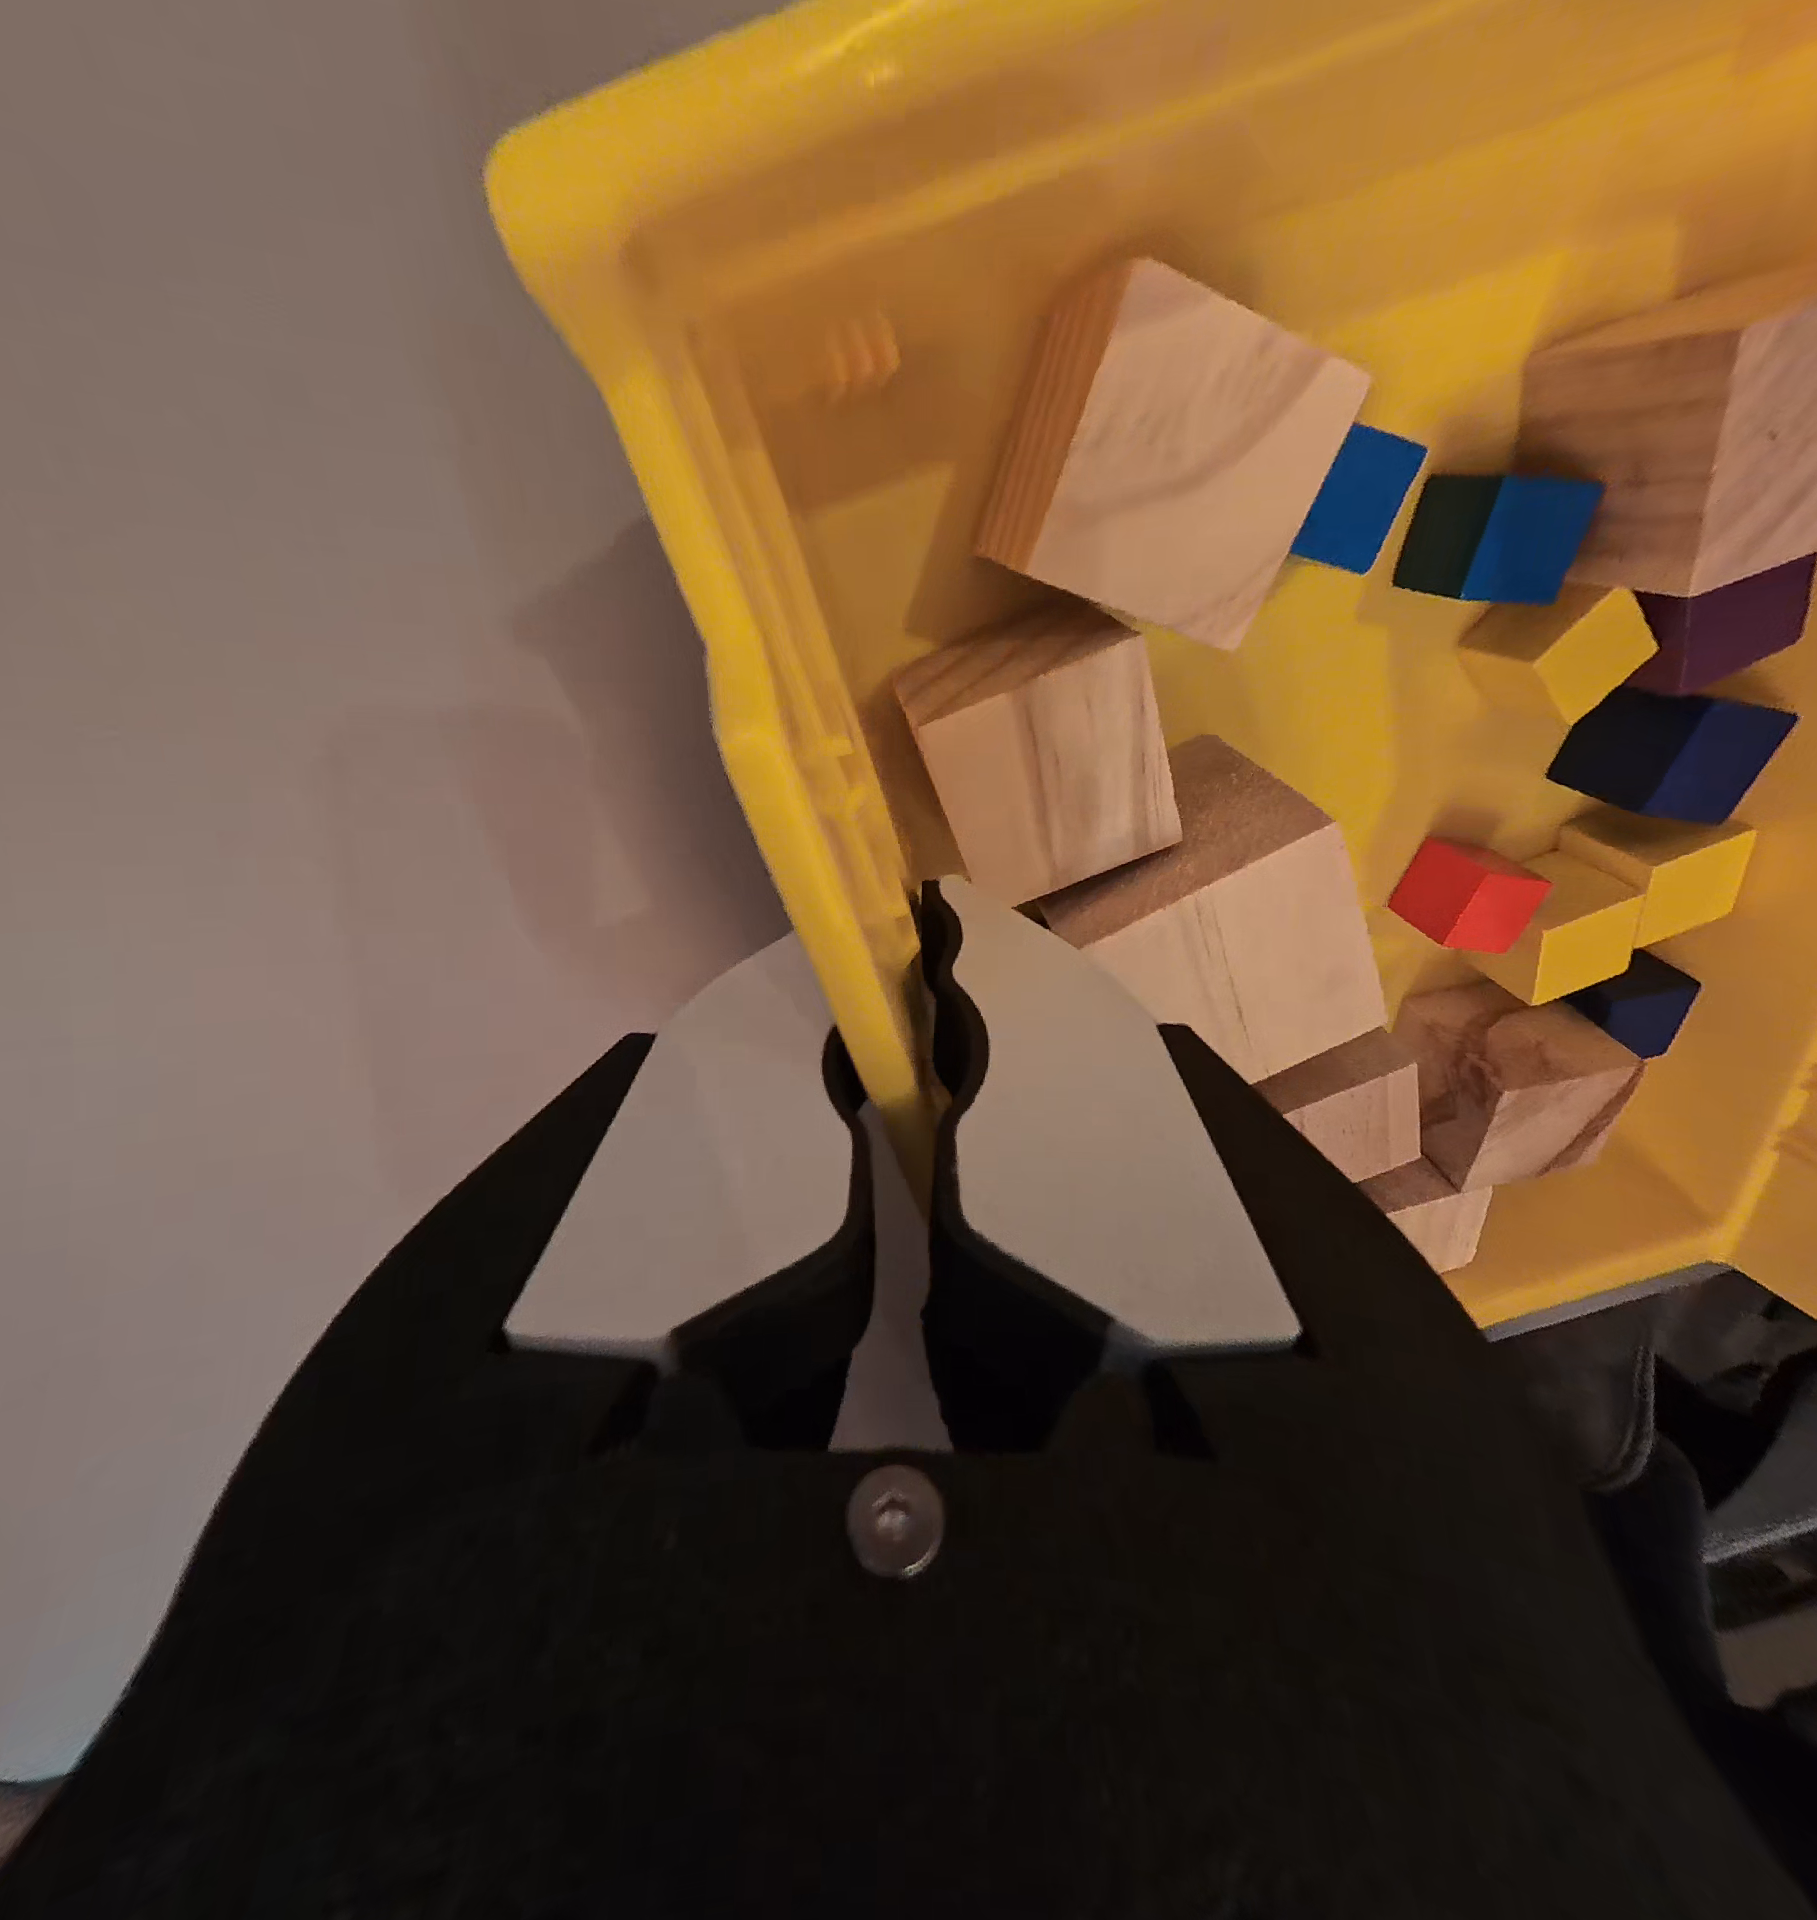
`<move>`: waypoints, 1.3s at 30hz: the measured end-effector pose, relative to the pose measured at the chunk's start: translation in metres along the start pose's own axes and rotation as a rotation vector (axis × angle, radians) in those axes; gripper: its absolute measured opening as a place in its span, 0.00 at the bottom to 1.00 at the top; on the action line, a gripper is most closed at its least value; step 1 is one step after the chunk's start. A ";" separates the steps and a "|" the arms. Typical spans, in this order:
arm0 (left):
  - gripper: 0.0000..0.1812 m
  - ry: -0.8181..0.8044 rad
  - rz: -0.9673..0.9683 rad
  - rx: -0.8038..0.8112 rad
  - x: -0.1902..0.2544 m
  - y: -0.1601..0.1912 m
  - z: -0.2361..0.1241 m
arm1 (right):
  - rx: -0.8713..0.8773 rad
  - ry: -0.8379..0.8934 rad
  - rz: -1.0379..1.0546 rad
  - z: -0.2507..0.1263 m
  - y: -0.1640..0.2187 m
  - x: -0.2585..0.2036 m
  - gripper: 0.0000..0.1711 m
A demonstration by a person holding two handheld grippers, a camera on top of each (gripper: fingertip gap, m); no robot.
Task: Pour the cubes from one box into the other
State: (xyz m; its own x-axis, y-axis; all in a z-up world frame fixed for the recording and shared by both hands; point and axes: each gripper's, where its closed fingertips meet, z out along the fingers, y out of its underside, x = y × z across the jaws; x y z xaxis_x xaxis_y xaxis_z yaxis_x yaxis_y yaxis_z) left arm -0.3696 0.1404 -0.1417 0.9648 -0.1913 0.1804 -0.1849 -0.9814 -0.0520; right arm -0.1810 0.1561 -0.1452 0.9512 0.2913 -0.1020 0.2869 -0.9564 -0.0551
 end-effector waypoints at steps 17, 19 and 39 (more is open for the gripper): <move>0.03 -0.034 0.296 0.208 0.265 -0.130 -0.121 | 0.307 0.101 0.232 -0.202 0.033 0.237 0.03; 0.03 -0.040 0.333 0.242 0.306 -0.154 -0.127 | 0.362 0.107 0.279 -0.217 0.037 0.277 0.03; 0.03 -0.348 0.717 0.594 0.508 -0.287 -0.102 | 0.886 -0.066 0.646 -0.183 0.041 0.481 0.03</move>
State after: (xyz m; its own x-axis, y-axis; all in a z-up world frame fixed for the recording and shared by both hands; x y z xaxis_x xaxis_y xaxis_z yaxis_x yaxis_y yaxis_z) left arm 0.1544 0.3236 0.0654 0.6799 -0.6274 -0.3796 -0.7143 -0.4494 -0.5366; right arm 0.3092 0.2525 -0.0146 0.8773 -0.2325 -0.4198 -0.4715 -0.5808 -0.6636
